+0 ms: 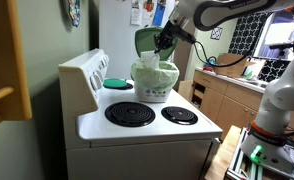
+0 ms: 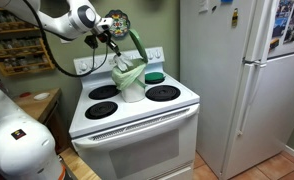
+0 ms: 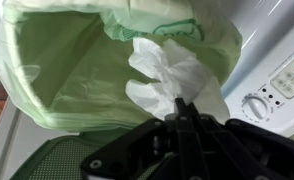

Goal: Open the bin then put the paper towel in it

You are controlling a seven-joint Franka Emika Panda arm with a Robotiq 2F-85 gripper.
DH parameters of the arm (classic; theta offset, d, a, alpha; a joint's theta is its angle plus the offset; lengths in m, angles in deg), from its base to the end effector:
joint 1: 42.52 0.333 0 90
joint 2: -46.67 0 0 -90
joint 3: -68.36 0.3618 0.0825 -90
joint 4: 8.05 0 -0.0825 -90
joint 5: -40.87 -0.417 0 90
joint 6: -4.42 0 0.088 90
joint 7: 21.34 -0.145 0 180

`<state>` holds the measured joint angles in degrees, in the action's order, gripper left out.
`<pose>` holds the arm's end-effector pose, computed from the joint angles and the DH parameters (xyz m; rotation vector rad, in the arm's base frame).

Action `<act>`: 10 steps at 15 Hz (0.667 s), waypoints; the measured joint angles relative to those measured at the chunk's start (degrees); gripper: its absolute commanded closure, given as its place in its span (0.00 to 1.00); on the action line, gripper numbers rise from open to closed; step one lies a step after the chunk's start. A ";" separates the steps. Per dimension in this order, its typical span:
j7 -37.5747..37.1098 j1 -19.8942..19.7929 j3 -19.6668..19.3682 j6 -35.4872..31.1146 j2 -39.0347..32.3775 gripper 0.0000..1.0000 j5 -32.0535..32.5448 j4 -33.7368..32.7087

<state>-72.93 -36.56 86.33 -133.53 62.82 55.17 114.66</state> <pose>0.5056 0.2319 0.5792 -2.8829 0.4803 -0.9009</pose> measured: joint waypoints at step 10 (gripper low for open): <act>-1.35 -0.85 -0.01 1.78 1.31 0.01 2.31 1.07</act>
<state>-74.28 -37.41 86.32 -131.75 64.12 57.48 115.73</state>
